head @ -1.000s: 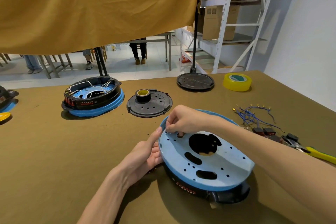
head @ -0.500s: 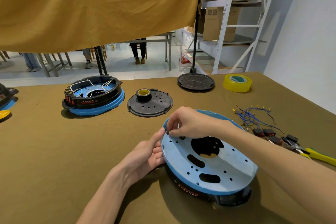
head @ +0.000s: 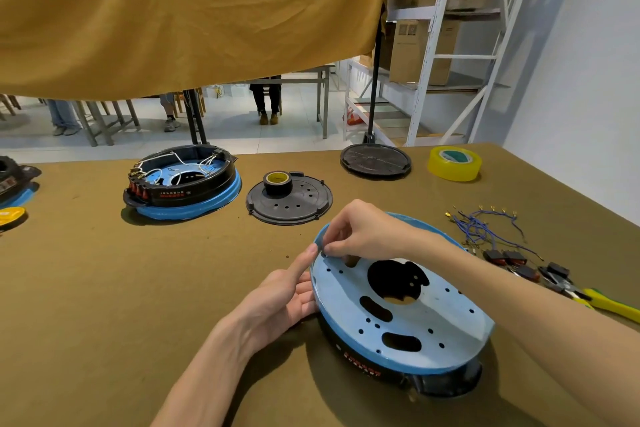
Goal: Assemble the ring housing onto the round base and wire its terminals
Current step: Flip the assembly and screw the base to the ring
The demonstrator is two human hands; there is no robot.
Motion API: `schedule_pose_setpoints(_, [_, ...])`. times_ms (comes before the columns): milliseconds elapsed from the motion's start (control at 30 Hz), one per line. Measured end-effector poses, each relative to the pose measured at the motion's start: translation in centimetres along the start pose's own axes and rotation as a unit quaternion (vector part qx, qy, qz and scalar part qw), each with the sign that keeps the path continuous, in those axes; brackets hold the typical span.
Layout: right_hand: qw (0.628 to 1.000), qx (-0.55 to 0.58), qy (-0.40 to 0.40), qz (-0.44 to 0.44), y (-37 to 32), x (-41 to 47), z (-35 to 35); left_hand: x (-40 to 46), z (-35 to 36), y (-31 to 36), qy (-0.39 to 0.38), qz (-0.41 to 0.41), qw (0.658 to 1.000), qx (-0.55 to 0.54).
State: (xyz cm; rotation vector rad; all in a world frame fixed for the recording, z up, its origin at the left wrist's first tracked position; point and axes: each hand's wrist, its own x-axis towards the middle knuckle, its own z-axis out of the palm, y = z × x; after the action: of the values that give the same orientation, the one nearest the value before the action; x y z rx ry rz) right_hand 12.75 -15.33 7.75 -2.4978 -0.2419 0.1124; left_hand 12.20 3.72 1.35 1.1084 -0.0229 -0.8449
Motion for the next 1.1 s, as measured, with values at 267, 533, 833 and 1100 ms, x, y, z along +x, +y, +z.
schedule_pose_setpoints(267, [0.999,0.023,-0.022,0.039,0.15,0.02,0.17,0.06,0.03,0.01,-0.003,-0.005,1.000,0.003])
schedule_pose_setpoints(533, [0.996,0.041,-0.021,0.072,-0.29,0.27,0.09,0.13,0.24,-0.06,0.005,0.004,1.000,0.026])
schedule_pose_setpoints(833, [0.995,0.041,-0.005,0.092,0.22,0.19,0.15,-0.09,0.27,0.05,0.008,-0.009,0.999,0.032])
schedule_pose_setpoints(1100, [0.995,0.070,-0.013,0.068,0.25,-0.07,0.07,-0.23,0.48,0.12,0.006,-0.004,1.000,0.023])
